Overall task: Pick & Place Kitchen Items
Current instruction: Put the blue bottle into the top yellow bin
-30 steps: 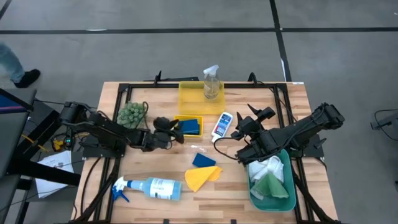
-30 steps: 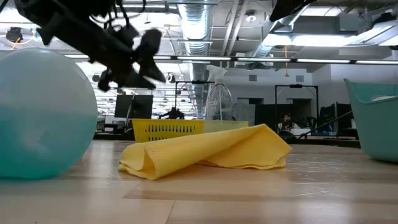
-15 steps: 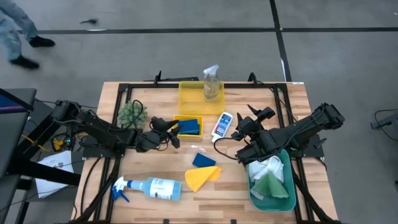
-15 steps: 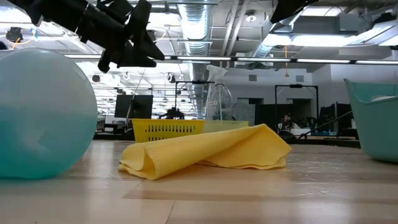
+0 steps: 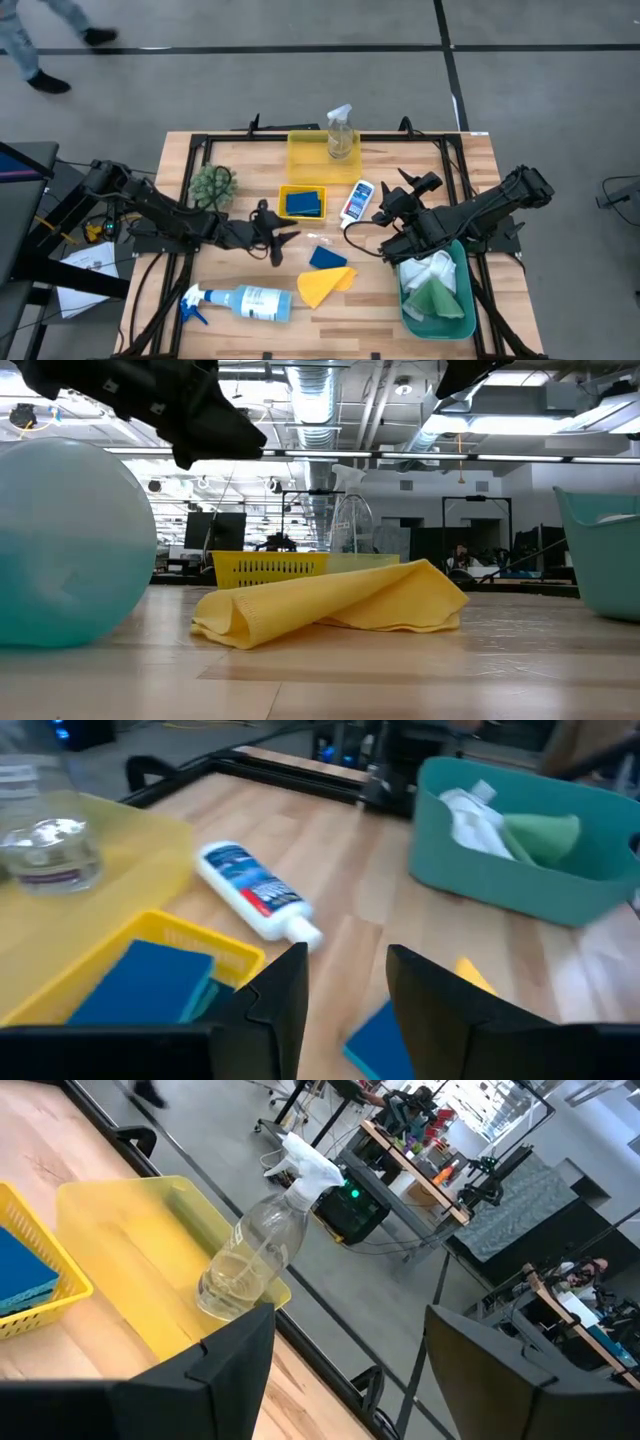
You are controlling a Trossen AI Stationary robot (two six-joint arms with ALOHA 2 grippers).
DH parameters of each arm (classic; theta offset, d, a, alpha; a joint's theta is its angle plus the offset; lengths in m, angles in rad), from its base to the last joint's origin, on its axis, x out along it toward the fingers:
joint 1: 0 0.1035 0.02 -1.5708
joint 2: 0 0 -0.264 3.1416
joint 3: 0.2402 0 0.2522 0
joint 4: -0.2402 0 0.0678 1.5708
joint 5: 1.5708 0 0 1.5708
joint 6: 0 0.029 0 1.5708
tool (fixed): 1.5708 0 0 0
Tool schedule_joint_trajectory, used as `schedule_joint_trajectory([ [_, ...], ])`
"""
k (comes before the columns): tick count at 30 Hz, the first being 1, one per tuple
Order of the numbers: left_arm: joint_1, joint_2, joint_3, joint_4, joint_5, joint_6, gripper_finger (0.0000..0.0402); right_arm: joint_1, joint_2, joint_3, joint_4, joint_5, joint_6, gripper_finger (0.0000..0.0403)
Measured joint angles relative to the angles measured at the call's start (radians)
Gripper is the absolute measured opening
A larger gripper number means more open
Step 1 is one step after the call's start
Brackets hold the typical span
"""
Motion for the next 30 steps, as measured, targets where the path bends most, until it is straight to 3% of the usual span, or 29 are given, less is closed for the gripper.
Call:
schedule_joint_trajectory([
  [15, -0.007, 0.001, 0.000, 0.011, 0.001, 0.021, 0.0126, 0.000, 0.000, 0.000, 0.000, -0.016, -0.019, 0.0248],
  [22, -0.041, 0.001, 0.000, 0.067, 0.110, 0.096, 0.0127, 0.000, 0.000, 0.000, 0.000, -0.015, -0.026, 0.0248],
  [30, -0.116, 0.001, 0.000, 0.123, 0.124, 0.195, 0.0150, 0.000, 0.000, 0.000, 0.000, -0.033, -0.027, 0.0248],
])
